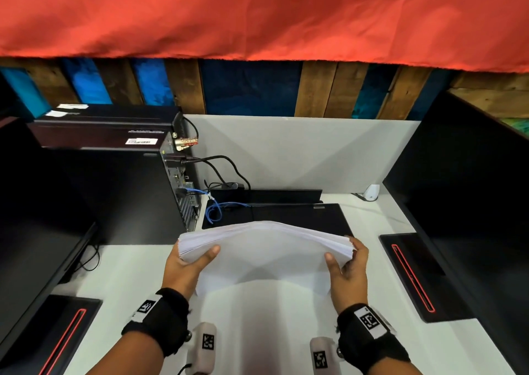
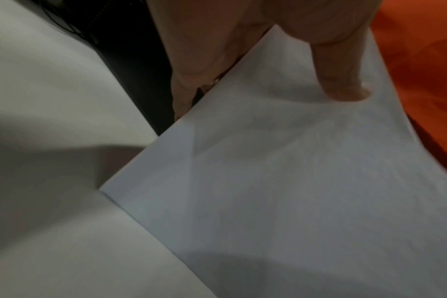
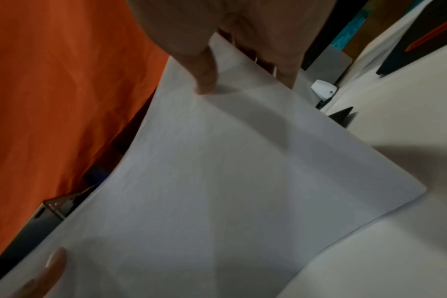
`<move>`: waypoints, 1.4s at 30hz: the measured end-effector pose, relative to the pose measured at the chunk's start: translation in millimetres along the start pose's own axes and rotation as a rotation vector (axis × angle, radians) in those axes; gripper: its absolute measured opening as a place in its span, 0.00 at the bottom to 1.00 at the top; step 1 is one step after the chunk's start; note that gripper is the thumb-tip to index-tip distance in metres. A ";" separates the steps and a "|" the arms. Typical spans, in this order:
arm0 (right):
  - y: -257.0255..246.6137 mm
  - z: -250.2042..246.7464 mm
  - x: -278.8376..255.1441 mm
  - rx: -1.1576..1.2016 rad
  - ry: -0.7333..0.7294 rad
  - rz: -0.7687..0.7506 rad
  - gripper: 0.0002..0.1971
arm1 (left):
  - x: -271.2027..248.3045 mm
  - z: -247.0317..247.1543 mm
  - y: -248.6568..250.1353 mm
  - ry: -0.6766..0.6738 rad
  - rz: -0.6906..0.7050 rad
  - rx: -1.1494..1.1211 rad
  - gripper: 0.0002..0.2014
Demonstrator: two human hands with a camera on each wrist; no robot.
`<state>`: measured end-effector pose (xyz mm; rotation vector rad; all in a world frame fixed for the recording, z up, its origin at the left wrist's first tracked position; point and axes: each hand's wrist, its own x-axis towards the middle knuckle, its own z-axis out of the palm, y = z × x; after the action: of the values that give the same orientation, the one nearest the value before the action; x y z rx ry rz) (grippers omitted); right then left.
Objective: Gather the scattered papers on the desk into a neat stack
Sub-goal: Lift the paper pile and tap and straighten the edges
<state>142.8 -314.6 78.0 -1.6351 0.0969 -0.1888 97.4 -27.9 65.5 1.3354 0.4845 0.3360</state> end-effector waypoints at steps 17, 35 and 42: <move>2.2 -0.3 -2.3 -0.372 -0.026 -0.302 0.36 | 10.5 -15.9 -11.8 -0.200 -0.137 0.163 0.29; 6.1 -22.6 22.5 -0.005 -0.097 0.088 0.13 | 1.7 -19.5 0.7 -0.194 -0.209 0.146 0.16; 9.6 -15.4 18.5 -0.023 -0.047 0.132 0.12 | 3.1 -12.0 5.1 -0.202 -0.121 0.213 0.18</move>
<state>158.7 -333.7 70.7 -1.6487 0.1716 -0.0485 94.0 -15.2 68.2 1.5211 0.4371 0.0488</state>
